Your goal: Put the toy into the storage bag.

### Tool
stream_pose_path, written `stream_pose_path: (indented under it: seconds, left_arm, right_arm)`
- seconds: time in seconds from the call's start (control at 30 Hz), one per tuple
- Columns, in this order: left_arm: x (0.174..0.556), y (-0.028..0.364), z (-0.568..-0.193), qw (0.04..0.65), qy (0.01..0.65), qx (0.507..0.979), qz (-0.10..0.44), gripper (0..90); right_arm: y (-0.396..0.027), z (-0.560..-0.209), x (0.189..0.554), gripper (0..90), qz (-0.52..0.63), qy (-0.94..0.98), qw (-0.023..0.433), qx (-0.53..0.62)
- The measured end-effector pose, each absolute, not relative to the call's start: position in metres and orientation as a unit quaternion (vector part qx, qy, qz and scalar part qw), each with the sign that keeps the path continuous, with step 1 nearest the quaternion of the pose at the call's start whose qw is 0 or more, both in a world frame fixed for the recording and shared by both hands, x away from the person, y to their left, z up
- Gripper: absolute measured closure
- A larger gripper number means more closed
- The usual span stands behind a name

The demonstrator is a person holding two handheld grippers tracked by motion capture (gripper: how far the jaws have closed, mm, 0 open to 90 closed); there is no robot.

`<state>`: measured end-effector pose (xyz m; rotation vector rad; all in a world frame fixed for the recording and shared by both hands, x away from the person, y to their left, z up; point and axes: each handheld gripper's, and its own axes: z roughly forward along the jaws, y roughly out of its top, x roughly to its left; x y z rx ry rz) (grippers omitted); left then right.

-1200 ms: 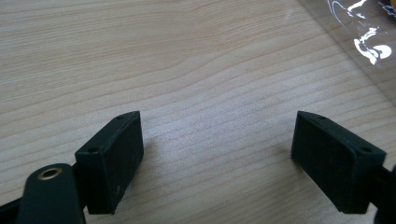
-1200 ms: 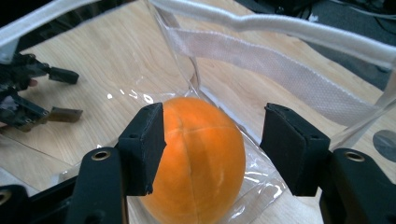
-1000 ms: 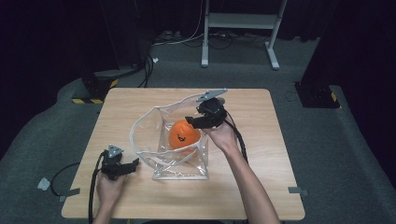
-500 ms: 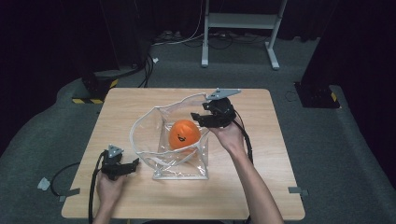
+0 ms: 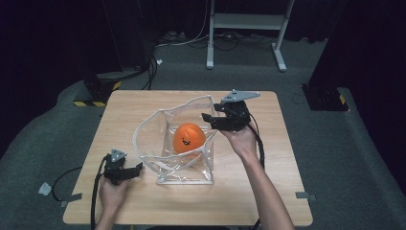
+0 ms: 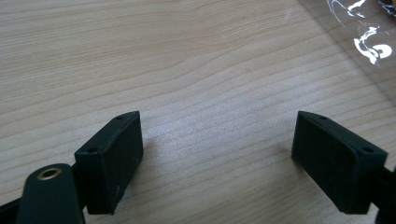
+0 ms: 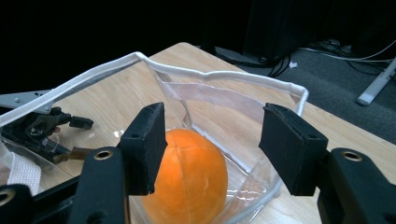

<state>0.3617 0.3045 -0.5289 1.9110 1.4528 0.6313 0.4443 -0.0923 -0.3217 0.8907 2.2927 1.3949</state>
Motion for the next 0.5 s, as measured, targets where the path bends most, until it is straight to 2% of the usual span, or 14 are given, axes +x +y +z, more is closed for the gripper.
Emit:
stream_pose_path:
  seconds: [0.5]
  left_arm:
    - [0.362, 0.304, -0.529, 0.324, 0.554, 0.728, 0.24, 16.8]
  right_arm:
    - [-0.111, -0.321, 0.438, 39.8, 0.504, 0.785, 0.158, 0.324]
